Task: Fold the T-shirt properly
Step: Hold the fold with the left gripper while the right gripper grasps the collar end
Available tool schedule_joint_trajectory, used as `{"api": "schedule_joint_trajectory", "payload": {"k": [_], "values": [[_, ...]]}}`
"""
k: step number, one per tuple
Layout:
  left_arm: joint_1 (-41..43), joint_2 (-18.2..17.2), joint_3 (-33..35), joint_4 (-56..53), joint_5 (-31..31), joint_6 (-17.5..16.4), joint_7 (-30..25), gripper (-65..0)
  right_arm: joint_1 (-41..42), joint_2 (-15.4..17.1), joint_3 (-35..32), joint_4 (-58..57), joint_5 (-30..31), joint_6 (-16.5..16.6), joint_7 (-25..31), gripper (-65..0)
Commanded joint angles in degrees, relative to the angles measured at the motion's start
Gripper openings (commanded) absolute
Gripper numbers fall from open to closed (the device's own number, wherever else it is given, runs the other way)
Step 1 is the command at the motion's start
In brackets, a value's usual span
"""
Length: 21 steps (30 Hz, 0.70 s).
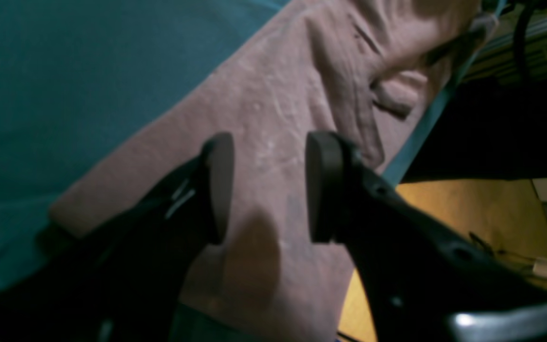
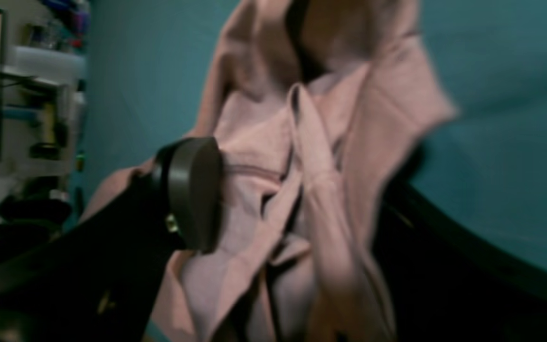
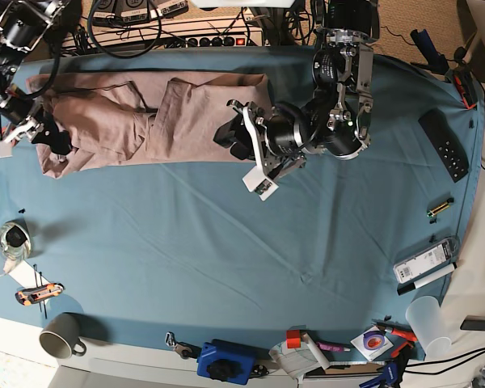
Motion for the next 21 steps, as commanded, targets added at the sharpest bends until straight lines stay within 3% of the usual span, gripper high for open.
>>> {"api": "schedule_joint_trajectory", "payload": {"k": [1, 6, 10, 13, 21], "values": [[-0.8, 0.5, 0.0, 1.2, -1.4, -0.3, -1.1, -41.6, -1.1, -0.1, -0.6, -0.4, -6.0, -1.2, -5.0, -27.7], [-0.8, 0.5, 0.0, 1.2, -1.4, -0.2, -1.5, -41.6, -3.1, -0.2, -0.6, -0.4, -6.0, -1.2, -5.0, -28.9], [-0.8, 0.5, 0.0, 1.2, -1.4, -0.2, -1.7, -41.6, -3.2, -0.2, -0.6, -0.4, -6.0, -1.2, -5.0, -50.6], [-0.8, 0.5, 0.0, 1.2, -1.4, -0.2, -1.7, -41.6, -3.2, -0.2, -0.6, -0.3, -6.0, -1.2, -5.0, -63.4], [-0.8, 0.5, 0.0, 1.2, -3.0, -0.2, -1.6, -41.7, -3.0, 2.6, -0.5, -0.1, -8.3, -1.2, -5.0, -65.0]]}}
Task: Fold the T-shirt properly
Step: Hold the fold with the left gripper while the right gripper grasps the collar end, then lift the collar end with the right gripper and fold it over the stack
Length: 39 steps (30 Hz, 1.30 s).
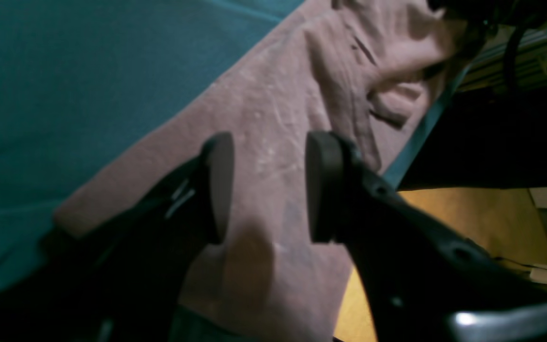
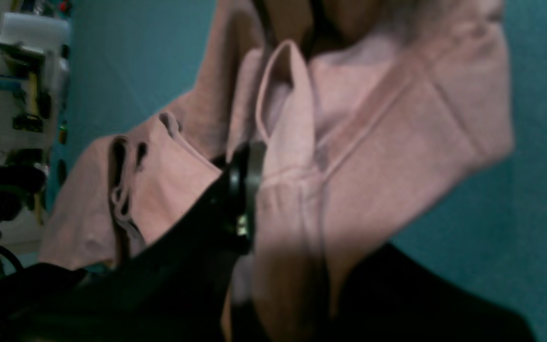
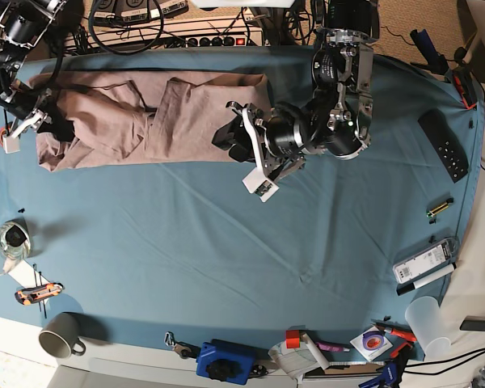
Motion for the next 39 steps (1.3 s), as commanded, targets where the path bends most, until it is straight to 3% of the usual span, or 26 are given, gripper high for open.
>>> {"api": "schedule_joint_trajectory", "payload": {"k": [1, 5, 11, 15, 19, 26, 31, 35, 39], "values": [[-0.8, 0.5, 0.0, 1.2, -2.2, -0.2, -0.9, -41.7, -1.1, 1.9, 0.2, -0.4, -5.7, -2.1, -2.8, -65.0], [-0.8, 0.5, 0.0, 1.3, -3.0, -0.2, -0.6, -41.7, -1.1, 4.0, 0.9, 3.8, -7.5, -2.1, -1.2, -65.0], [-0.7, 0.5, -0.2, 2.3, -3.0, 0.0, -0.1, -41.7, -1.2, 3.1, 1.3, 14.7, -8.8, -2.1, -0.2, -65.0], [-0.8, 0.0, -3.1, 3.7, -3.0, 0.0, -0.2, -41.7, -1.6, -0.1, 1.3, 22.3, -8.9, -2.1, -0.1, -65.0], [-0.8, -2.9, -9.5, 4.6, -3.5, 0.1, -0.4, -41.7, -1.9, -4.3, 1.2, 29.3, -8.9, -2.1, -0.3, -65.0], [1.0, -9.5, -20.2, 4.7, -11.6, -0.5, 0.7, -41.7, -4.7, -11.3, 1.2, 47.5, -8.0, -2.1, -2.8, -65.0], [3.9, -13.9, -24.6, 5.9, -19.7, -3.5, 3.3, -41.7, -9.0, -15.3, 1.2, 55.5, -6.6, -2.1, -1.2, -65.0], [6.6, -16.9, -29.5, 10.8, -26.4, -8.1, 3.3, -41.7, -9.2, -18.8, 0.8, 57.2, -6.5, -2.1, -0.6, -65.0], [8.4, -18.6, -34.9, 15.3, -29.4, -10.8, 3.2, -41.7, -9.0, -20.1, -3.7, 57.2, -6.8, -2.1, -0.3, -65.0]]}}
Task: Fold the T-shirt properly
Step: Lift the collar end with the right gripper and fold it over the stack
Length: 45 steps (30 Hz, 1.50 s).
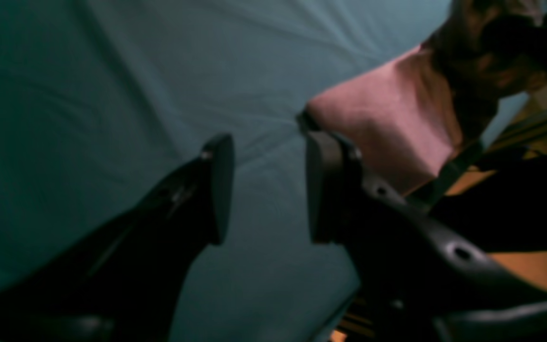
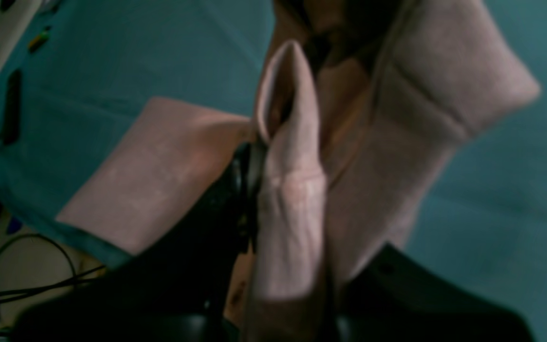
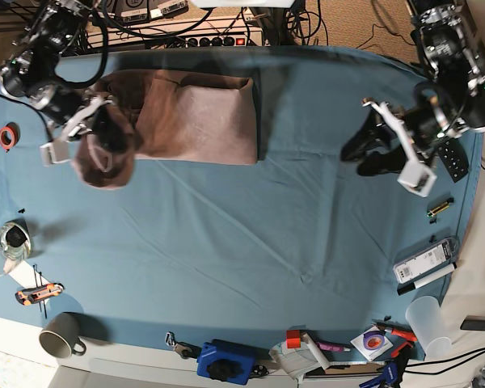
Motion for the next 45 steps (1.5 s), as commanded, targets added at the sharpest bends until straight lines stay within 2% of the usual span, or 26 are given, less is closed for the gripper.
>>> {"api": "schedule_joint_trajectory", "payload": {"k": [1, 6, 10, 13, 17, 23, 26, 29, 31, 36, 45], "values": [[0.0, -1.1, -1.6, 1.2, -2.0, -0.2, -0.9, -41.7, 0.6, 0.5, -1.8, 1.0, 1.4, 0.1, 1.6, -65.0], [0.2, -1.7, -6.8, 1.3, -3.2, -0.1, 0.4, -41.7, 1.8, -0.4, -11.8, 1.0, -5.5, 0.1, 6.8, -65.0], [1.1, -1.7, -8.2, 1.3, -4.6, 0.0, 0.5, -41.7, 4.4, -4.0, -18.0, 1.0, -7.2, 0.1, 7.2, -65.0], [2.1, -1.7, -8.2, 1.3, -5.7, -0.2, 0.7, -41.7, 6.8, -7.0, -23.0, 1.0, -13.0, 0.1, 9.6, -65.0], [2.7, -1.7, -8.2, 1.3, -5.7, -0.2, 0.9, -41.7, 8.4, -9.5, -29.6, 0.9, -20.9, 0.1, 9.9, -65.0], [2.7, -1.7, -8.2, 1.3, -5.7, -0.2, 0.9, -41.7, 8.3, -9.7, -35.6, 0.9, -27.9, 0.1, 8.8, -65.0], [2.7, -1.7, -8.2, 1.3, -5.7, -0.2, 0.9, -41.6, 8.0, -9.7, -35.7, 0.9, -28.5, 0.1, 7.0, -63.6], [2.8, -1.7, -8.2, 1.3, -5.7, -0.2, 0.9, -41.6, 7.2, -9.7, -35.2, 0.9, -28.5, 0.1, 5.2, -56.3], [2.8, -1.7, -8.2, 1.3, -5.6, -0.2, 0.9, -41.6, 6.8, -9.5, -34.7, 0.9, -27.7, 0.1, 4.3, -56.3], [3.0, -1.7, -8.2, 1.3, -5.0, -0.2, 0.9, -41.7, 6.9, -9.5, -33.8, 1.9, -20.4, 0.1, -0.5, -56.3], [3.9, -1.7, -8.2, 1.3, -5.0, -0.2, 0.6, -41.6, 6.8, -9.6, -33.8, 10.4, -20.4, 0.1, -0.9, -56.4]]}}
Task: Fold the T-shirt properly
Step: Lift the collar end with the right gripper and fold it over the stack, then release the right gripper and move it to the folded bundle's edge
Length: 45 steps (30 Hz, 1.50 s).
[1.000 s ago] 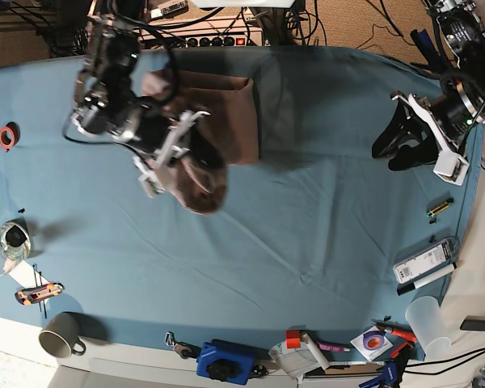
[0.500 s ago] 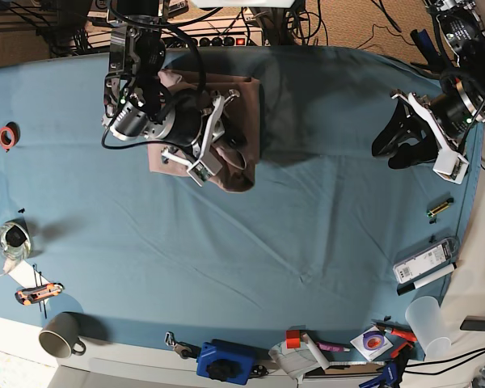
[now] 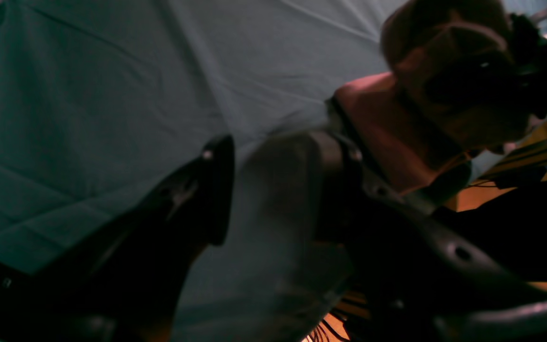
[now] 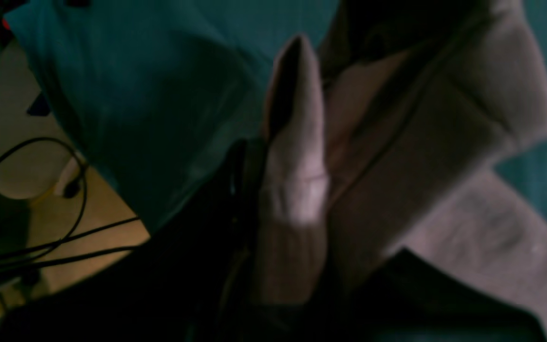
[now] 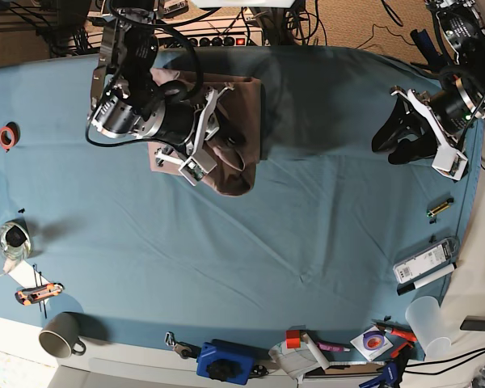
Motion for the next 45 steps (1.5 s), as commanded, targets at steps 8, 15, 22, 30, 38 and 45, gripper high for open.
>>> {"api": "schedule_joint_trajectory", "payload": {"k": [8, 15, 22, 30, 38, 45], "values": [[0.9, -0.6, -0.2, 0.9, -0.8, -1.7, -1.3, -41.6, -1.6, 0.7, 0.1, 2.2, -8.3, 0.1, 2.3, -56.3], [1.5, -0.4, -0.2, 0.9, -0.8, -1.7, -1.3, -41.6, -4.6, 3.8, 0.1, 2.2, -8.2, 0.1, 5.4, -44.1], [1.5, -0.2, -0.2, 0.9, -0.8, -1.7, -1.3, -41.6, -1.2, 3.5, 0.1, 2.3, -10.8, 0.1, 15.3, -43.2], [2.0, 1.6, -0.2, 0.9, -0.3, -1.7, -1.3, -41.6, 3.5, 3.5, 0.0, 2.3, -7.6, 0.1, 15.1, -43.2], [2.1, 3.1, -0.2, 0.9, -0.3, -1.7, -1.7, -41.6, 3.5, 3.6, 0.2, 2.3, -5.6, 0.1, 13.1, -43.2], [2.3, 3.7, -0.2, 0.9, -0.2, -1.7, -1.7, -41.6, 5.5, 3.6, 10.4, 2.3, -13.2, 0.1, 16.0, -58.7]]}}
